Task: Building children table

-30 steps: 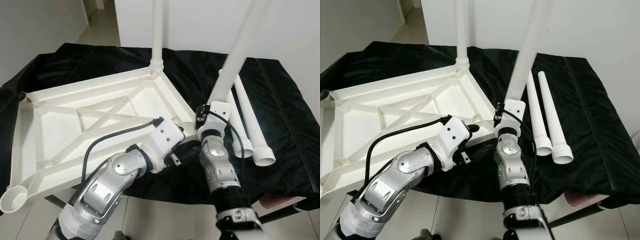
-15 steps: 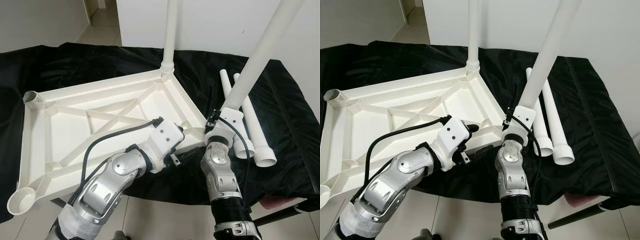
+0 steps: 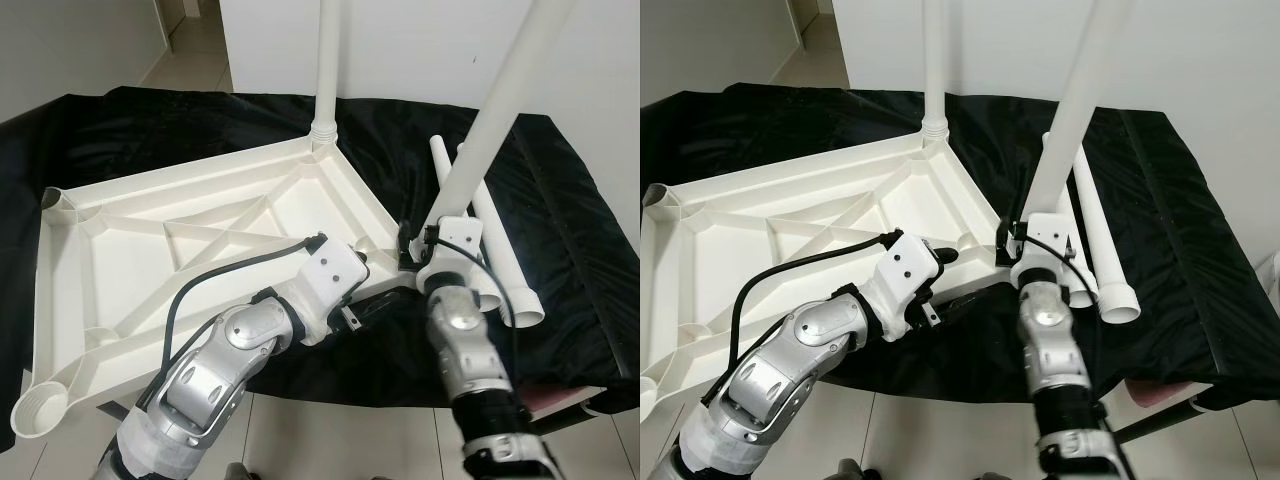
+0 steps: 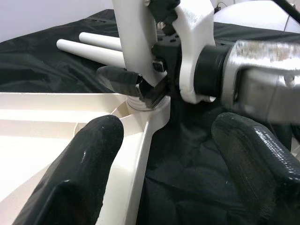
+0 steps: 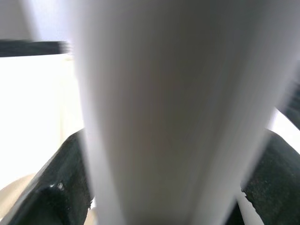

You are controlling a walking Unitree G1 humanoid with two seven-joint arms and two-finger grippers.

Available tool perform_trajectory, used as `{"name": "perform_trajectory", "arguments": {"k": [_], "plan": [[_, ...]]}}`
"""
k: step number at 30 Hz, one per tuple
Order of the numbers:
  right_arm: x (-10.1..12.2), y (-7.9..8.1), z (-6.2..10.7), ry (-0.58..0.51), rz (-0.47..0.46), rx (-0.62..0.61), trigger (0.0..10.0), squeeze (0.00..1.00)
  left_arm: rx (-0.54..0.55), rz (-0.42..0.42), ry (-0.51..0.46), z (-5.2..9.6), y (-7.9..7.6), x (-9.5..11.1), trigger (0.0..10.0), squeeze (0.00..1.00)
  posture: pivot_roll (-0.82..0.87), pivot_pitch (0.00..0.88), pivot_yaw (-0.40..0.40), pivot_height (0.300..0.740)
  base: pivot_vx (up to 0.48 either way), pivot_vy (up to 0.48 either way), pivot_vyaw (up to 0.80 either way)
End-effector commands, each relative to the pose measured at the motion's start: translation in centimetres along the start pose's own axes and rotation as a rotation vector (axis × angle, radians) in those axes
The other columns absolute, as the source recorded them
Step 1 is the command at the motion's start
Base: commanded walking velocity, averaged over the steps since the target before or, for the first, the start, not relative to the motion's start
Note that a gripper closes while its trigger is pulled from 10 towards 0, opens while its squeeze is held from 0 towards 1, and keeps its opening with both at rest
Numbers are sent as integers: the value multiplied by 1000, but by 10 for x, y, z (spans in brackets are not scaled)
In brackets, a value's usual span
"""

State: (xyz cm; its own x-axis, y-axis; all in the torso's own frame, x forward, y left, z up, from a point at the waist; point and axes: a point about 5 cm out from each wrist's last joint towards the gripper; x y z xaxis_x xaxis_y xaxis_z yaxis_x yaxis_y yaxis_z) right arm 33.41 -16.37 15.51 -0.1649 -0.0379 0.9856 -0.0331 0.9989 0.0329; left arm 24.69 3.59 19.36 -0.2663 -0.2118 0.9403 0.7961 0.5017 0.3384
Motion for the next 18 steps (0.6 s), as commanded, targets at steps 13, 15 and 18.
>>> {"name": "perform_trajectory", "arguments": {"k": [13, 15, 18], "plan": [[6, -8, -16, 16, 191, 476, 10000, 0, -17, -2, 6, -1, 3, -1, 10000, 0, -135, 111, 45, 740, 0, 0, 0], [5, -10, -18, 46, 166, 537, 10000, 0, -17, -3, 7, -1, 4, -1, 10000, 0, -135, 113, 55, 740, 0, 0, 0], [2, -14, -19, 85, 153, 592, 8667, 0, -18, -7, 7, 0, 6, 0, 10000, 0, -135, 114, 58, 740, 0, 0, 0]]}}
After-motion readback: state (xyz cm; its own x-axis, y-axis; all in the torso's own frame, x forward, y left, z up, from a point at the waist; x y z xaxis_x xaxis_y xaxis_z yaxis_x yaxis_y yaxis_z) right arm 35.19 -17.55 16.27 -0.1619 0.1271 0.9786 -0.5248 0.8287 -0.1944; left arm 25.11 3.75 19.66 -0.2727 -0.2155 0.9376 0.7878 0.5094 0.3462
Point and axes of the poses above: a point about 5 cm out from each wrist's last joint towards the gripper, its own z axis pointing back from the gripper into the wrist, its own x axis along the axis of the wrist's last joint, y = z × x, and after that the axes turned 6 degrees about -z, right-handed
